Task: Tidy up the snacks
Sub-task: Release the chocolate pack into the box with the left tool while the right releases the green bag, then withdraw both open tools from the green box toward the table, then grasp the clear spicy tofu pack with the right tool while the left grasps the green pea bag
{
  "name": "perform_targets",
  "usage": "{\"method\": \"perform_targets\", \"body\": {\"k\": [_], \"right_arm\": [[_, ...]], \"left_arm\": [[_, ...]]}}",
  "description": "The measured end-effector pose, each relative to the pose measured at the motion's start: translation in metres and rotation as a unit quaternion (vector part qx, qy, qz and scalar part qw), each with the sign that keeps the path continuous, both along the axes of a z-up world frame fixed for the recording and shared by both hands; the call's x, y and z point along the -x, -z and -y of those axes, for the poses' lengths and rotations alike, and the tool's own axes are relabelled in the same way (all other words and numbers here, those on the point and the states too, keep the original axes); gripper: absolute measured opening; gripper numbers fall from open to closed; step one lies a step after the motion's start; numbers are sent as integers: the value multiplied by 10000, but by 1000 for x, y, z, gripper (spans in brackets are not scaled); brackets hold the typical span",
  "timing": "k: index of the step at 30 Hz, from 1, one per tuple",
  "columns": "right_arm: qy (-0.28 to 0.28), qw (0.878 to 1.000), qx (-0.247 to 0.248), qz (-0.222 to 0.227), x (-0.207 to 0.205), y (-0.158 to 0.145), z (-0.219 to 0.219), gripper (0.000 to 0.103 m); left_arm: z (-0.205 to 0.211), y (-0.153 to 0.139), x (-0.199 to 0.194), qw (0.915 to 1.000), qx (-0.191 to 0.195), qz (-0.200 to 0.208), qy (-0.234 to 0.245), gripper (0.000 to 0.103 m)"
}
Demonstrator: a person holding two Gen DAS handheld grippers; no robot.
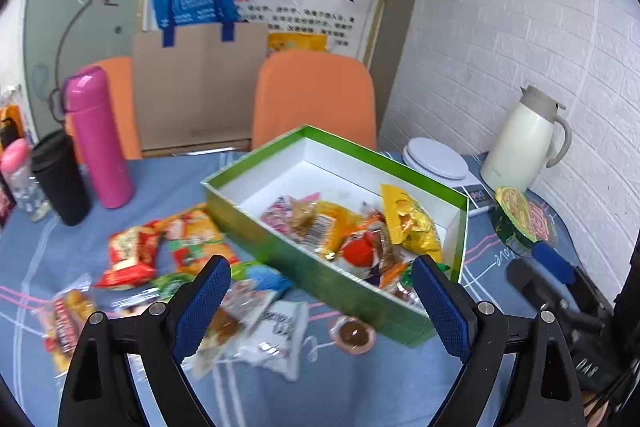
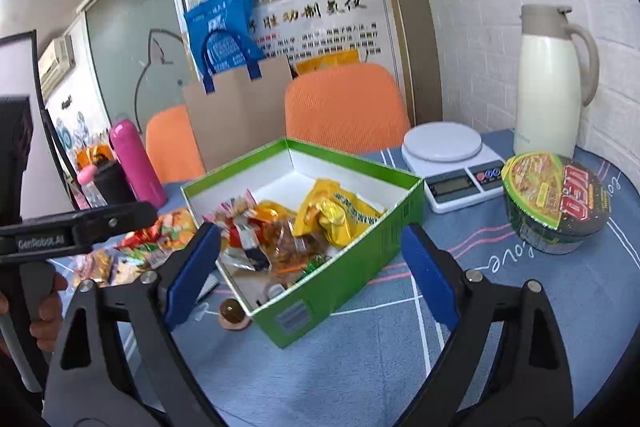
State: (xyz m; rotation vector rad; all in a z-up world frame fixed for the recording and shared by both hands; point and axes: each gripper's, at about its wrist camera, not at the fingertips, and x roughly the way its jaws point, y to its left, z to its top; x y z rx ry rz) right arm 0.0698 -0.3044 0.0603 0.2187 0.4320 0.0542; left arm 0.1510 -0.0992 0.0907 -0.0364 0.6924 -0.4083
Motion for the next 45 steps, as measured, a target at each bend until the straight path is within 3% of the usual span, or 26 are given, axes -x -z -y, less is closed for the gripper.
{"method": "perform_targets", "body": {"k": [6, 11, 17, 21, 30, 40, 42, 44, 45], "right_arm": [[-332, 9991, -228, 110, 19, -6, -21, 96], [-656, 9973, -282, -178, 20, 9, -43, 96], [-1045, 9928, -204, -557, 16, 31, -70, 96], [-1298, 9886, -123, -751, 8, 38, -89, 96], [-1778, 9791, 156, -976, -34, 38, -141, 96], [-1631, 9750, 757, -1302, -103, 57, -184, 96], [-1635, 9713, 796, -1533, -111, 67, -185, 90], [-1707, 9679, 669, -1721, -110, 74, -180, 51], [-1687, 9697, 653, -1639, -105, 73, -178, 44]], "left_arm": [[-51, 3, 34, 9986, 81, -20, -521, 94], [-88, 33, 50, 9957, 229, -369, -820, 94], [-112, 77, 64, 9920, 53, -860, -918, 94], [-134, 88, 72, 9897, 222, -985, -1013, 94], [-187, 86, 80, 9844, 570, -911, -1391, 94], [-209, 94, 82, 9832, 745, -939, -1379, 94], [-207, 94, 80, 9839, 721, -954, -1330, 94], [-206, 95, 78, 9845, 712, -965, -1283, 94], [-205, 95, 77, 9845, 715, -976, -1268, 94]]}}
